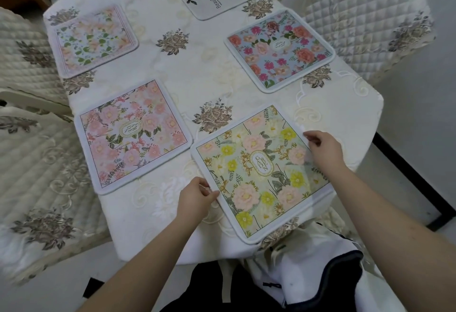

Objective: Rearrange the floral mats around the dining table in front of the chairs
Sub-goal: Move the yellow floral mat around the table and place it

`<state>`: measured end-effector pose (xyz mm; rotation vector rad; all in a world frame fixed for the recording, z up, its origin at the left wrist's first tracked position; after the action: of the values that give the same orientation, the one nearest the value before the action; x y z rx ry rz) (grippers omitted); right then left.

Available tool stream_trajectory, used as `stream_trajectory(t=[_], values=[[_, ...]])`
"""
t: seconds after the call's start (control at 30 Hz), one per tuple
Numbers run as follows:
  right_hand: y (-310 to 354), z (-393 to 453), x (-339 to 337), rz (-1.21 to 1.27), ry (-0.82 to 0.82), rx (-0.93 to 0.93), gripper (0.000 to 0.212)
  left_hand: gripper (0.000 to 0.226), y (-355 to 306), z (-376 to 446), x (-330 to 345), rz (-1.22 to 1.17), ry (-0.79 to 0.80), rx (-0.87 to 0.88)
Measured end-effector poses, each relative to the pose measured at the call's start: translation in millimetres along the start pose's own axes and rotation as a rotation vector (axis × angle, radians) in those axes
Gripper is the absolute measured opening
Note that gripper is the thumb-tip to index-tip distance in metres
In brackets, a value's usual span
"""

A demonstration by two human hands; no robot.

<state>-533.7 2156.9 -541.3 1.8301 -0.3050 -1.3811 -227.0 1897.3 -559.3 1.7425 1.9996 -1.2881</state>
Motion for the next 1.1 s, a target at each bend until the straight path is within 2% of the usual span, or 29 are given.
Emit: stream_trajectory(t=[0.17, 0.33, 0.53, 0.67, 0.8, 0.93, 1.1], values=[[1, -1, 1, -0.004, -0.009, -0.005, 0.034, 0.027, 1, -1, 4, -0.018, -0.006, -0.007], [5, -5, 1, -0.004, -0.036, -0.008, 0.036, 0.046, 3, -5, -1, 0.004, -0.074, 0.005], [53, -17, 14, -0.121, -0.104, -0.168, 0.041, 0.042, -32, -17, -13, 0.137, -0.302, 0.263], [105, -24, 60, -0.149, 0.040, -0.365, 0.040, 0.039, -68, -19, -6, 0.222, -0.379, 0.484], [147, -29, 110, -0.201, 0.176, -0.546, 0.044, 0.051, -93, -10, 11, 0.352, -0.371, 0.625], [149, -25, 151, -0.288, 0.330, -0.571, 0.051, 0.055, -104, 14, 29, 0.449, -0.315, 0.624], [141, -23, 171, -0.554, 0.370, -0.652, 0.055, 0.058, -98, 34, 45, 0.561, -0.276, 0.588]])
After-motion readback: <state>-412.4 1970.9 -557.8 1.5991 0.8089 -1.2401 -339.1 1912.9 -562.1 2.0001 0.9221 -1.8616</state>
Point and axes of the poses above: each hand's wrist, its own z-axis towards the middle knuckle, its own x-axis out of the palm, y = z × x, the point moved 10 cm from there along z, towards the middle knuckle, and after that the axes turned 12 degrees about -x, right-handed, at the moved point
